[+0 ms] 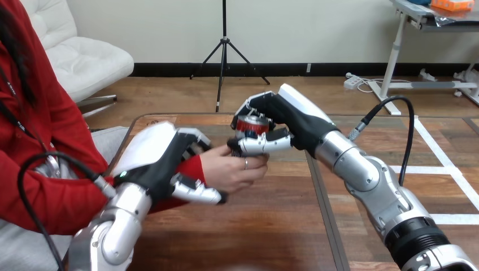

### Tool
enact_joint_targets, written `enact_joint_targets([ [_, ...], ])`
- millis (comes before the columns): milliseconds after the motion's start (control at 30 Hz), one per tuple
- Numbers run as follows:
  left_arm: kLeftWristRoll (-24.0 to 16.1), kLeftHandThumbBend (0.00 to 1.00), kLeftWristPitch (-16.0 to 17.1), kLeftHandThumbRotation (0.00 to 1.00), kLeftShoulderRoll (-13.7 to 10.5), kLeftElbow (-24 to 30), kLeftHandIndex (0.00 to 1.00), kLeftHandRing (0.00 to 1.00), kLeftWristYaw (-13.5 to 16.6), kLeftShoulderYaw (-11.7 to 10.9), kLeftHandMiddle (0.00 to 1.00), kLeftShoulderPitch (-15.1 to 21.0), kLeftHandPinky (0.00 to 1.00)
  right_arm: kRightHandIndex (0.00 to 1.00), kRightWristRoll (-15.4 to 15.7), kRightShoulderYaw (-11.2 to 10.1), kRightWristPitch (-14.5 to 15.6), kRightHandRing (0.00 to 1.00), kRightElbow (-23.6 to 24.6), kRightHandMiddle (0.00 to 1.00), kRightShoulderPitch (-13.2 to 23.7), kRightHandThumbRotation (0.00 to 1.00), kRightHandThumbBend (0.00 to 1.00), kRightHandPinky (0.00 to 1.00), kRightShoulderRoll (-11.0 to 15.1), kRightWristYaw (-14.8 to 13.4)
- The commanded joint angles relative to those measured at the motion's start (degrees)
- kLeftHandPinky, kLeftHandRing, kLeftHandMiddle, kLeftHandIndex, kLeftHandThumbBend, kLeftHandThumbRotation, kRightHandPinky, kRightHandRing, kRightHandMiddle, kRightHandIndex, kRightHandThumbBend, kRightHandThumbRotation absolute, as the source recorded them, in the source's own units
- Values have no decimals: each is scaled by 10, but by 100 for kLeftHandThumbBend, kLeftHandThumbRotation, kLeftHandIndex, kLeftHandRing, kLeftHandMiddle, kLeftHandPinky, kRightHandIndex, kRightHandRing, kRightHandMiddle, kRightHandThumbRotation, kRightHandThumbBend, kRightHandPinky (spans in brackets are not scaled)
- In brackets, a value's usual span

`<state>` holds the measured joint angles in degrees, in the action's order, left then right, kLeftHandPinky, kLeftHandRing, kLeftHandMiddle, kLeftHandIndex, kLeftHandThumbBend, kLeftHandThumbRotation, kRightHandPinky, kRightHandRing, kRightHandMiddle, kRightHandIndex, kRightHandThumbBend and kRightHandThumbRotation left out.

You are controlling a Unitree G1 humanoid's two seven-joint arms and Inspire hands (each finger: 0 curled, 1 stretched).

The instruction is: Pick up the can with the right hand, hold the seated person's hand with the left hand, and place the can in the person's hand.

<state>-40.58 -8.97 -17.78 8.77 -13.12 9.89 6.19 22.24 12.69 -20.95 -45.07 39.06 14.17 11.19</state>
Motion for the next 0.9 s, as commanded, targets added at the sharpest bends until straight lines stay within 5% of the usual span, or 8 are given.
enact_joint_targets([
  [0,26,89,56,44,17,85,67,59,38,-4,65,89,46,58,-21,-16,-20,52,55,55,44,98,74,49,11,1],
  [500,115,64,107,56,14,78,63,59,29,-14,64,54,47,63,-42,-17,-10,57,81,61,25,100,92,49,22,19],
  [867,131,82,111,68,-1,88,70,70,1,-7,73,32,62,68,-52,-19,13,60,115,65,3,100,95,48,30,29],
])
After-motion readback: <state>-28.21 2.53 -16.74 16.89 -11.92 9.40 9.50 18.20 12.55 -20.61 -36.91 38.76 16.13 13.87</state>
